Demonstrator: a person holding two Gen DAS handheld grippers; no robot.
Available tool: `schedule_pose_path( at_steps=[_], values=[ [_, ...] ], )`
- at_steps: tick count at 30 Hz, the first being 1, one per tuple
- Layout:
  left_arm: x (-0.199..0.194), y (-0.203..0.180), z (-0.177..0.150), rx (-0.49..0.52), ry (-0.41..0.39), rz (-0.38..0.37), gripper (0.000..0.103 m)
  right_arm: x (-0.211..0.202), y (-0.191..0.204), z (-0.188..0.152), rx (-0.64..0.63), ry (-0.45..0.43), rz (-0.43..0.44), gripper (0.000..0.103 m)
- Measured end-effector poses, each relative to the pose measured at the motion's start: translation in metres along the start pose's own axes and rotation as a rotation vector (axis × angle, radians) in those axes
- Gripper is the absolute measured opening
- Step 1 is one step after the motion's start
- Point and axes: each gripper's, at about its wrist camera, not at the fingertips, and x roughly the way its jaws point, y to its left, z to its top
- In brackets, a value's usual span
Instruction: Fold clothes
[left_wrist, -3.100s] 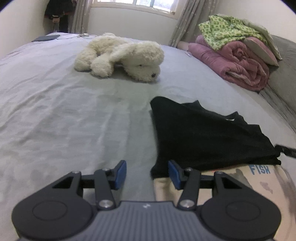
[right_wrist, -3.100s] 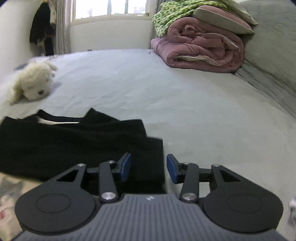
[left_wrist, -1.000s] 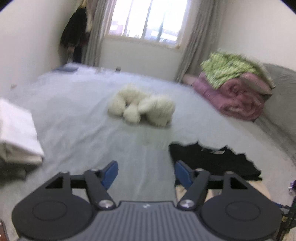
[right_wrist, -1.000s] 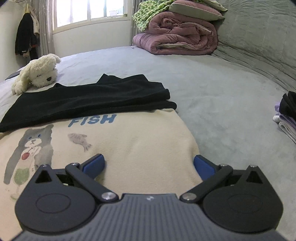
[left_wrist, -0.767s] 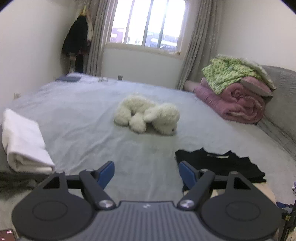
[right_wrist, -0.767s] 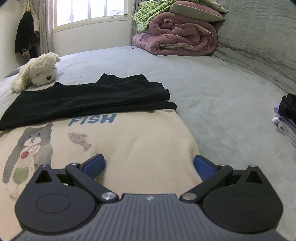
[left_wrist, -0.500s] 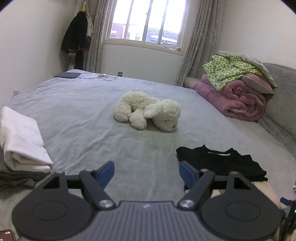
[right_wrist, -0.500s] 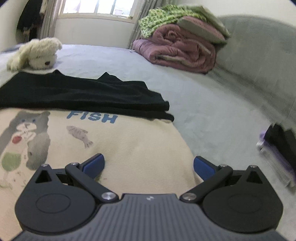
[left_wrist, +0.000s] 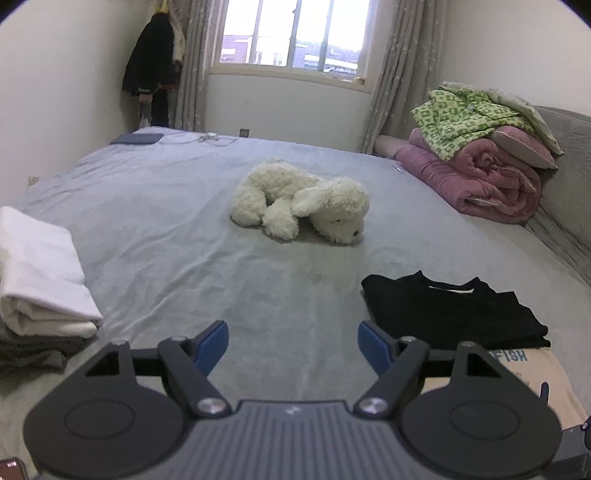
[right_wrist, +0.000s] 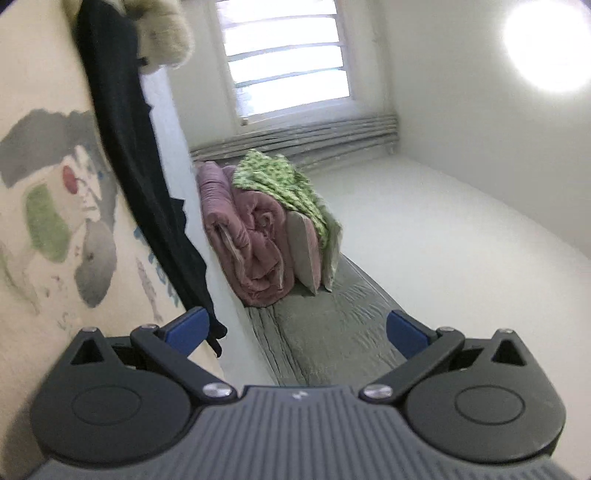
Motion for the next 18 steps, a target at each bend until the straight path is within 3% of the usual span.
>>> schedule_pose_path(
  at_steps=[2,3,5,9,15,18],
  values=[
    [0.001,0.006,0.005,-0.131,0.021,-0.045,0.079,0.002,0.000,-0.002,-0.006,-0.005,-0.009,0.103],
    [0.002,0.010,0.005,-0.196,0.017,-0.121,0.079,0.002,-0.001,-0.003,-0.009,-0.007,-0.013,0.103],
    [0.007,0.011,0.003,-0.239,0.043,-0.196,0.079,0.006,-0.002,-0.005,-0.008,-0.005,-0.009,0.103],
    [0.021,0.011,-0.002,-0.294,0.076,-0.159,0.079,0.010,-0.002,-0.004,-0.013,-0.007,-0.007,0.103],
    [0.036,-0.019,-0.016,-0.231,0.123,-0.098,0.079,0.013,0.001,-0.001,-0.030,-0.020,-0.019,0.103],
    [0.039,-0.026,-0.025,-0.238,0.150,-0.114,0.079,0.012,0.003,0.003,-0.029,-0.021,-0.017,0.103]
  ],
)
